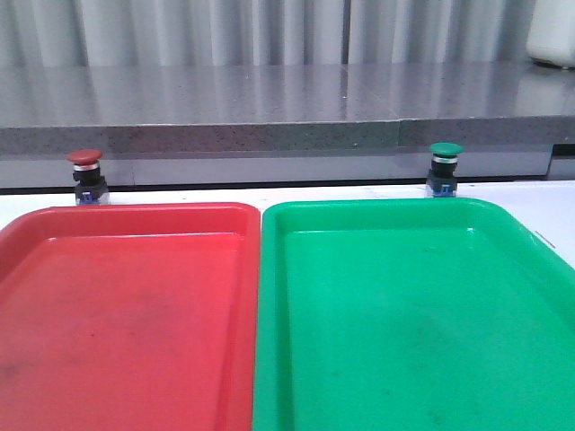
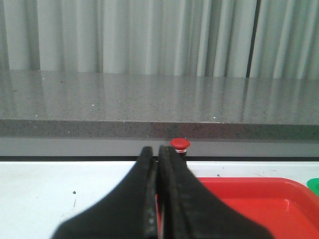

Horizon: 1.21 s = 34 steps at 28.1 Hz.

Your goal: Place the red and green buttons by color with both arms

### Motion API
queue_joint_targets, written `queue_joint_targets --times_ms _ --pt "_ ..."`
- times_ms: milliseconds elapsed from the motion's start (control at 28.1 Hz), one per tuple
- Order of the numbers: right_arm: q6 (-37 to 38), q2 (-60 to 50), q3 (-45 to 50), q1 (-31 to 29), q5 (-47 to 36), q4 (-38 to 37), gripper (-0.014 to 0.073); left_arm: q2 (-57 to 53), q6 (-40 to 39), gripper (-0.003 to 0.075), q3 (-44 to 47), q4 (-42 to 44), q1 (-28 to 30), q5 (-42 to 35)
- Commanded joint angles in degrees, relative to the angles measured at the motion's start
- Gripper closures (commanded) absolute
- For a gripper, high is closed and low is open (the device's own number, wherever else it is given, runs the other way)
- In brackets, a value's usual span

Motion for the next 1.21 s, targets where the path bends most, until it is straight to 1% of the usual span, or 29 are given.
queue_joint_targets --times_ms 0,996,1173 --pt "-0.27 -0.95 -0.38 -0.36 -4.8 -0.37 0.0701 -0.89 -0.41 0.074 1.42 0.13 0.04 -4.52" --pt "-0.27 -0.95 -0.38 -0.36 -4.8 -0.37 0.0701 -0.89 -0.41 0.074 1.42 0.13 0.04 -4.52" --pt "-0.27 -0.95 -0.38 -0.35 -6.01 -0.37 0.0701 -0.89 -0.41 0.074 1.42 0.13 0.04 -5.03"
